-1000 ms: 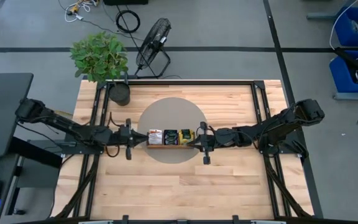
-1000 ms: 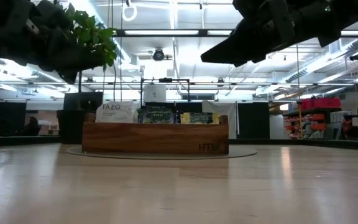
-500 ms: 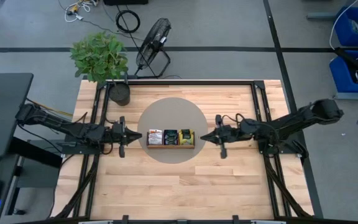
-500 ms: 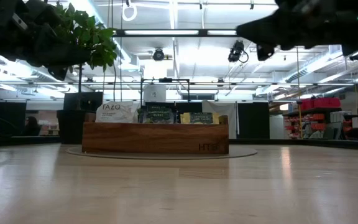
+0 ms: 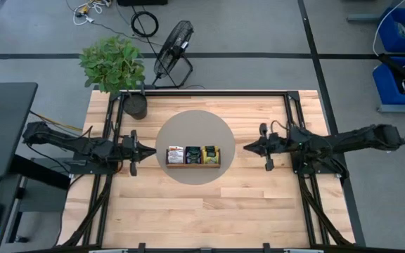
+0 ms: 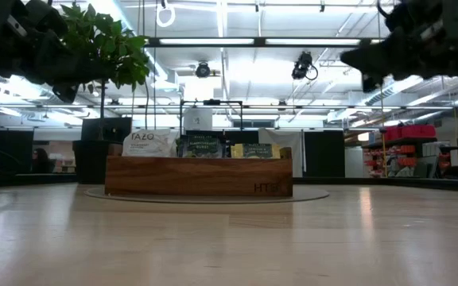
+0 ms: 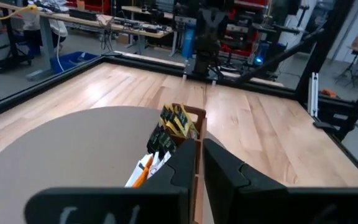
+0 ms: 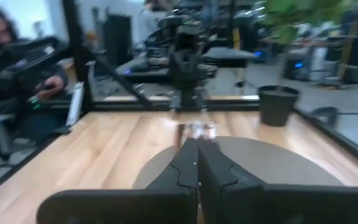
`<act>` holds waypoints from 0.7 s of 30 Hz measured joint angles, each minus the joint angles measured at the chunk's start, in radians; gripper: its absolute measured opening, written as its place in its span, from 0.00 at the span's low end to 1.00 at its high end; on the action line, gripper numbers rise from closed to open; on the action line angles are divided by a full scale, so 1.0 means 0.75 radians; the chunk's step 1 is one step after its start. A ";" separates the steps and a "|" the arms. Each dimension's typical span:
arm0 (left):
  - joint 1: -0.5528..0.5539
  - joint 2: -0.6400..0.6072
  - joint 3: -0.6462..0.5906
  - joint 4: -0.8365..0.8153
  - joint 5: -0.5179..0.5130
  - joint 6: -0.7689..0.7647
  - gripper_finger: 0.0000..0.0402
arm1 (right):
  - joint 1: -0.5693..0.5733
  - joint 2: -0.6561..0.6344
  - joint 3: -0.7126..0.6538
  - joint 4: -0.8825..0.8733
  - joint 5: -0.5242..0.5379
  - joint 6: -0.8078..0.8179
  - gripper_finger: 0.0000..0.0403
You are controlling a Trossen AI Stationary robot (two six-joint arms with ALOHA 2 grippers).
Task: Pick & Place Tea
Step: Return to Home Position
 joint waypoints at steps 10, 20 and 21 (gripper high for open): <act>0.000 -0.175 0.002 -0.085 -0.097 0.001 0.05 | -0.023 -0.457 -0.157 -0.223 0.163 0.068 0.00; 0.000 -0.298 0.103 -0.344 -0.088 0.001 0.02 | -0.023 -0.823 -0.157 -0.580 0.233 0.028 0.00; 0.000 -0.303 0.104 -0.354 -0.089 0.011 0.03 | -0.023 -0.857 -0.156 -0.612 0.234 0.018 0.00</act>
